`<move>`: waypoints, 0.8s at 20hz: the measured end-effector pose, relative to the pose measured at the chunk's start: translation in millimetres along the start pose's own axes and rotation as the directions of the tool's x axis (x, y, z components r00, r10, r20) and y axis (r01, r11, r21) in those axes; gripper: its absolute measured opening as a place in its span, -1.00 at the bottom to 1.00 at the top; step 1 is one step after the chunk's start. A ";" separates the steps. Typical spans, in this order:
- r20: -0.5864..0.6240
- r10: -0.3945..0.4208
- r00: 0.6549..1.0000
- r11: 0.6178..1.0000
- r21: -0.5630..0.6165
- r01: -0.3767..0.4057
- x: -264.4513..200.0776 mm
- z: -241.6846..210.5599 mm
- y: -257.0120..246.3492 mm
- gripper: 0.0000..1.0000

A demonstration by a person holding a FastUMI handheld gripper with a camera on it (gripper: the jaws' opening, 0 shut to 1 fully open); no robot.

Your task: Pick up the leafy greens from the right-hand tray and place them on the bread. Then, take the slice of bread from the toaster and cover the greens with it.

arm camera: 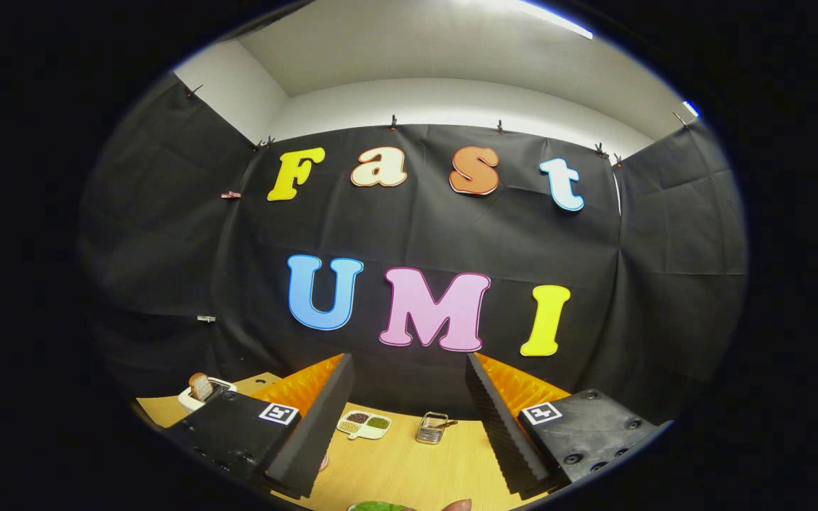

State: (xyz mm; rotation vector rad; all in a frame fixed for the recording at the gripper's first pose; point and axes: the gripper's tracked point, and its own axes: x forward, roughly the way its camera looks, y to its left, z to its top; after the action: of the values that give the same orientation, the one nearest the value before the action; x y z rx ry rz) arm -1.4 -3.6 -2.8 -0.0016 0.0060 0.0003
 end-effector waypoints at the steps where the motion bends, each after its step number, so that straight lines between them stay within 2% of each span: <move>1: 0.000 -0.001 1.000 1.000 0.000 0.001 0.6 0.6 -0.8 0.95; 6: 0.002 0.010 1.000 1.000 -0.009 -0.010 0.9 -0.1 0.3 0.95; 10: -0.077 0.096 0.992 0.995 -0.015 -0.097 -1.5 -33.0 11.3 0.95; 13: -0.219 0.199 0.955 0.979 0.002 -0.203 -12.4 -91.2 23.1 0.96; 16: -0.365 0.243 0.899 0.969 0.048 -0.243 -36.1 -163.6 21.9 0.96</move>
State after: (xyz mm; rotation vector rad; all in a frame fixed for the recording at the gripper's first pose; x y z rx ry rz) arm -38.5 18.0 -166.3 0.0001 0.3837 0.2519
